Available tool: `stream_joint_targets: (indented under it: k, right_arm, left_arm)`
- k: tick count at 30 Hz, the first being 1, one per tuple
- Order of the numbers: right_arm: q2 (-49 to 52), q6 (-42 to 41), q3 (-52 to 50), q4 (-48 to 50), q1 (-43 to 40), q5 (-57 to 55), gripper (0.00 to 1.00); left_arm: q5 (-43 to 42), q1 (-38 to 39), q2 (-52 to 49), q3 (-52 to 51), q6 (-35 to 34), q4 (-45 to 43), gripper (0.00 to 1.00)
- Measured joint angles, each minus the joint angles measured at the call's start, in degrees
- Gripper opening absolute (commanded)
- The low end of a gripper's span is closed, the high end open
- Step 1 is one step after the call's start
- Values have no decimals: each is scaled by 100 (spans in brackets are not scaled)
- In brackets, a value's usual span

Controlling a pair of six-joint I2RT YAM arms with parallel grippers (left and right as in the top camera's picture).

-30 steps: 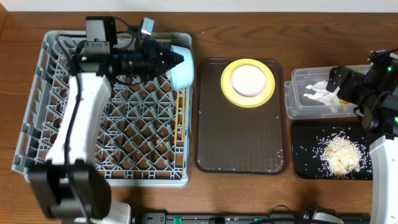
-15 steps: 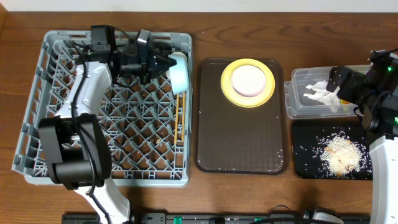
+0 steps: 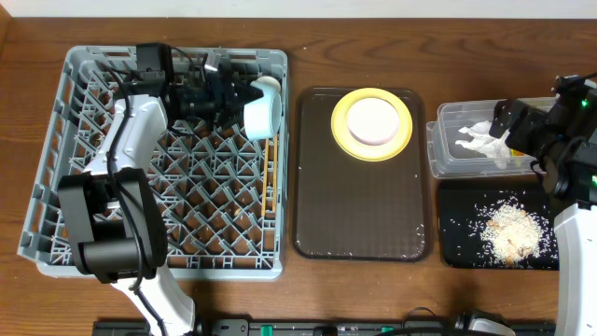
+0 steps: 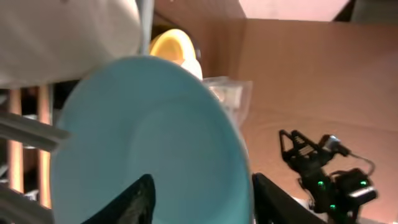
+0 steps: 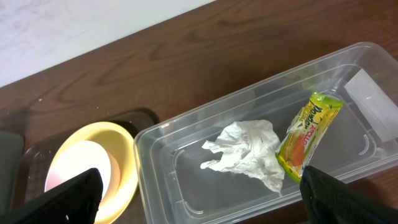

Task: Sort waste into correct bins and load items into the dishwasher rack
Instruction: 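Carry the blue bowl to the rack and set it beside the cup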

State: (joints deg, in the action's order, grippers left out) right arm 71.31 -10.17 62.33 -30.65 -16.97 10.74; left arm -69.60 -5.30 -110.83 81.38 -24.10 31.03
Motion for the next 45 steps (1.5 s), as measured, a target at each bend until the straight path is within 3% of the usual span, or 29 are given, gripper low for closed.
stream_joint_targets:
  k: [5, 7, 9, 11, 22, 34, 45]
  right_arm:
    - [0, 2, 0, 0, 0, -2, 99]
    - [0, 2, 0, 0, 0, 0, 99]
    - [0, 2, 0, 0, 0, -2, 99]
    - [0, 2, 0, 0, 0, 0, 99]
    - [0, 2, 0, 0, 0, -2, 99]
    - [0, 2, 0, -2, 0, -2, 99]
    - [0, 2, 0, 0, 0, 0, 99]
  left_arm:
    - [212, -94, 0, 0, 28, 33, 63]
    - [273, -160, 0, 0, 17, 94, 51]
    - [269, -238, 2, 0, 0, 131, 27]
    - [201, -315, 42, 13, 7, 116, 20]
    - [184, -319, 186, 20, -44, 439, 19]
    - [-197, -317, 188, 7, -1145, 164, 19]
    - [-44, -315, 188, 7, -1298, 339, 19]
